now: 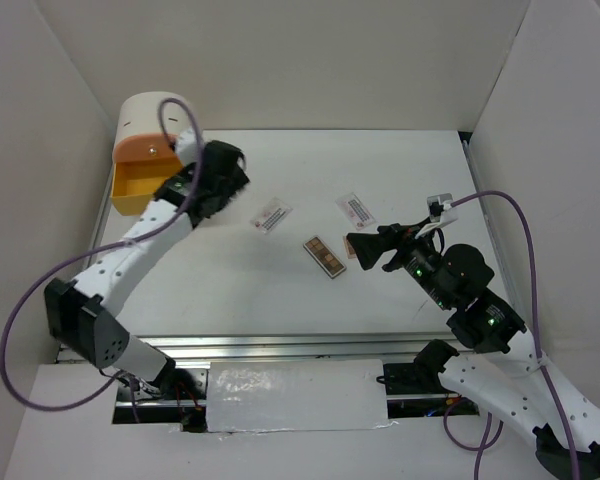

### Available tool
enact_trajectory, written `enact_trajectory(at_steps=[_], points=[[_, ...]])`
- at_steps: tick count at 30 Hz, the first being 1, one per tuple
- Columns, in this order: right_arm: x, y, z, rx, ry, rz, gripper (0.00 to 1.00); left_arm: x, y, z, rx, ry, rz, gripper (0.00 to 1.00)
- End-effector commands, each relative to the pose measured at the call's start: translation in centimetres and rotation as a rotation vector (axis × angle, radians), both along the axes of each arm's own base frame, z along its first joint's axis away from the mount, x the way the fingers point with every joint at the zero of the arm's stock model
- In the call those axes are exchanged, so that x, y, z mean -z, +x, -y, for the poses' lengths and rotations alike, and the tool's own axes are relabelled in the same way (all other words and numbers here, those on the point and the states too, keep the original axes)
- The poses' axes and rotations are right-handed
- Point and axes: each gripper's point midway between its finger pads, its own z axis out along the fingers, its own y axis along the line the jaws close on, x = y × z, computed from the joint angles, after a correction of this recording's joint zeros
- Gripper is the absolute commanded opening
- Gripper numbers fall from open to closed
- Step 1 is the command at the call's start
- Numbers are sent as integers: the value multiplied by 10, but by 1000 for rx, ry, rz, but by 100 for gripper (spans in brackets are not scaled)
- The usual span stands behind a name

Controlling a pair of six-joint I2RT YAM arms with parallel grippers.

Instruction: Organize the makeup

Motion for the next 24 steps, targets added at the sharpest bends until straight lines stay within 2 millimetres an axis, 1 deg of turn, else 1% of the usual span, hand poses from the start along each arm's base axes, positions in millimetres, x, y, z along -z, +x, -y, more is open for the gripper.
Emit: enact_trajectory(at_steps=[1,2,3,4,5,6,7,9,10,12,13,14,15,16,18,20,23,24], points=[[-17,1,-2,-6,47,45,100,-59,23,-101,-113,171,149,51],[-16,1,-1,-3,41,43,100,-72,27,-113,-99,188,191,53],[-17,1,1,4,41,47,100,-91,38,-124,-117,200,266,54],[-17,1,1,7,37,47,100,-99,42,-143,-148,229,289,51],[-17,1,3,13,34,48,100,-106,44,-153,-121,313,294,50],[-17,1,3,14,34,49,100,-125,53,-160,-148,344,377,50],[-18,0,3,13,34,51,100,-126,55,-171,-139,425,372,50],[-18,0,3,10,34,51,100,-132,65,-178,-130,465,407,51],[-17,0,2,2,33,50,100,-134,72,-185,-128,483,414,50],[-16,0,2,4,32,49,100,-132,80,-189,-105,484,434,50],[-15,0,2,5,32,48,100,-131,83,-194,-113,488,448,51],[-14,1,2,5,27,45,100,-129,84,-197,-116,492,457,52],[-14,0,2,5,24,46,100,-117,85,-199,-112,495,444,54],[-16,0,3,10,24,48,100,-120,86,-206,-129,498,471,55],[-15,0,3,8,19,46,100,-114,86,-216,-150,499,468,56],[-15,0,3,7,19,47,100,-114,90,-215,-131,495,475,55],[-15,0,1,1,20,45,100,-111,96,-216,-125,509,473,63],[-14,1,1,2,19,44,100,-111,97,-218,-131,514,470,74]])
